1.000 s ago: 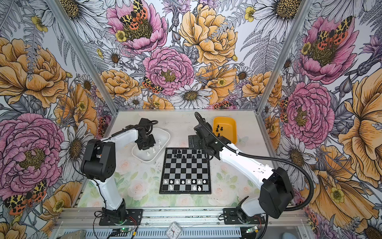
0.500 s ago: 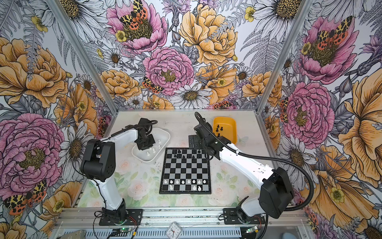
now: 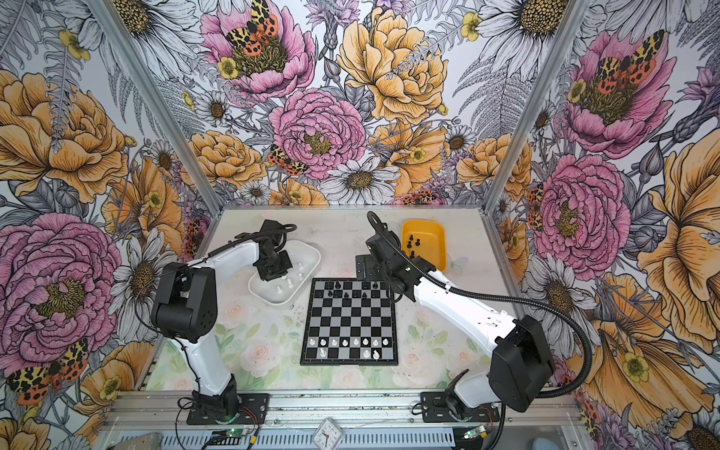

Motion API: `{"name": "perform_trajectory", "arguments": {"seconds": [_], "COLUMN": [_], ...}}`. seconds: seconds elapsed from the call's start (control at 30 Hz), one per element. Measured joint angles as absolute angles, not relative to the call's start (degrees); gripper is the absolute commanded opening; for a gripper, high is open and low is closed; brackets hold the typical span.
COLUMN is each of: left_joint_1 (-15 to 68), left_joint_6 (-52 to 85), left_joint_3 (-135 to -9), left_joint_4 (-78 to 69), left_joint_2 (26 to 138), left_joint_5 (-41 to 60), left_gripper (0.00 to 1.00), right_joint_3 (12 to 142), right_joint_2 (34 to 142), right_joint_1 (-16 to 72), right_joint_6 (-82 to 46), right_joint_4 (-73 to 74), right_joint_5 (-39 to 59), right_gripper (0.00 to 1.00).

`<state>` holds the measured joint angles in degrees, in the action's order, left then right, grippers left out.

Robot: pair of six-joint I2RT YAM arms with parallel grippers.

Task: Set up the chess pieces on the board
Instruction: 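Close the left gripper on the tall white piece, then lift the white piece over the board while the right shifts toward the yellow tray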

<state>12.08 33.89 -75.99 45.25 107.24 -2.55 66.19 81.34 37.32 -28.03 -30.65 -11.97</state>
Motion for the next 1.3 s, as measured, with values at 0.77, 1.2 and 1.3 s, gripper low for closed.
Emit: {"name": "perform_trajectory", "arguments": {"seconds": [0.77, 1.2, 1.3], "left_joint_1": [19.5, 28.7, 31.1], "left_joint_6": [34.3, 35.9, 36.4], "left_joint_3": [-85.9, -92.1, -93.5], "left_joint_4": [50.3, 50.8, 50.9], "left_joint_2": [100.0, 101.8, 103.7], "left_joint_5": [-1.1, -0.4, -0.4], "left_gripper": [0.07, 0.07, 0.07], "right_joint_3": [61.5, 56.4, 55.4], "right_joint_2": [74.1, 63.5, 60.8], "right_joint_1": [37.3, 37.3, 37.3], "right_joint_6": [-28.3, -30.8, -31.1], "right_joint_4": [-31.7, -37.5, -39.1], "right_joint_5": [-12.7, -16.0, -16.4], "right_gripper": [1.0, 1.0, 1.0]}}
